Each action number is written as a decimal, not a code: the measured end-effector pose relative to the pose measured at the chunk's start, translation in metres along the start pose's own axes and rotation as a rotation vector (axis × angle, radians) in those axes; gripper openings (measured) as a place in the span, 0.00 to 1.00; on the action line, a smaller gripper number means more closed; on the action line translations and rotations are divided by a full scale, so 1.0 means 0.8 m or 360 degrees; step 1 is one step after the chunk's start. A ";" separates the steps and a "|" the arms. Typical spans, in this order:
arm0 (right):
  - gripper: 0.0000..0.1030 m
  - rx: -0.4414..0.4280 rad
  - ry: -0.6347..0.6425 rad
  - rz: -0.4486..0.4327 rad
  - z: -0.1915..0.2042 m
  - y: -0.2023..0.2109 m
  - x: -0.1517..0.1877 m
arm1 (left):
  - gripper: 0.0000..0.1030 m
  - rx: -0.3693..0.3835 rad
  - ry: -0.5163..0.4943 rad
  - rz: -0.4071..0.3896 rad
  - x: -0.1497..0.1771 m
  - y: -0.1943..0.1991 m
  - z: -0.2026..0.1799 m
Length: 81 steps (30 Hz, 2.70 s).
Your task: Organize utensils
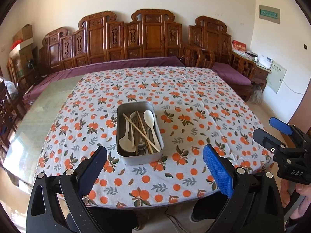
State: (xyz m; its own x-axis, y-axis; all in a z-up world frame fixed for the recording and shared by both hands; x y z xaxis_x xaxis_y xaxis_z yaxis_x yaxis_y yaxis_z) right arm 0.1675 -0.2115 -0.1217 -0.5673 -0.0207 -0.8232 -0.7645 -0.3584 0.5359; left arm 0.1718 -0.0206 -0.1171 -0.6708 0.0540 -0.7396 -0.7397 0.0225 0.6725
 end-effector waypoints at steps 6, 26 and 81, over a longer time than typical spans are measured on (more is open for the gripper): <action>0.97 0.0030 0.0029 -0.0110 0.006 0.038 -0.023 | 0.92 -0.0008 0.0017 -0.0103 -0.019 0.043 -0.004; 0.97 0.0125 0.0139 -0.0418 0.034 0.142 -0.074 | 0.92 -0.0072 0.0041 -0.0395 -0.048 0.138 -0.004; 0.97 0.0137 0.0117 -0.0414 0.029 0.137 -0.065 | 0.92 -0.0082 0.0052 -0.0441 -0.045 0.148 -0.011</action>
State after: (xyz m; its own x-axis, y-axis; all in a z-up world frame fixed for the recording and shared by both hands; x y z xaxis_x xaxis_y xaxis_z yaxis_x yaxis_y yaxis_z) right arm 0.1059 -0.2281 -0.0161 -0.3271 -0.0073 -0.9449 -0.9064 -0.2802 0.3160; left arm 0.1083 -0.0288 -0.0112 -0.4432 0.0209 -0.8962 -0.8964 -0.0190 0.4429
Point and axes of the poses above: each gripper's, at about its wrist camera, not at the fingertips, and y roughly against the way its jaws point, z to its left, x to its underside, the point moved 7 cm from there along -y, roughly the way its jaws point, and after that the axes turned 4 degrees about -x, right-handed, at the moved point
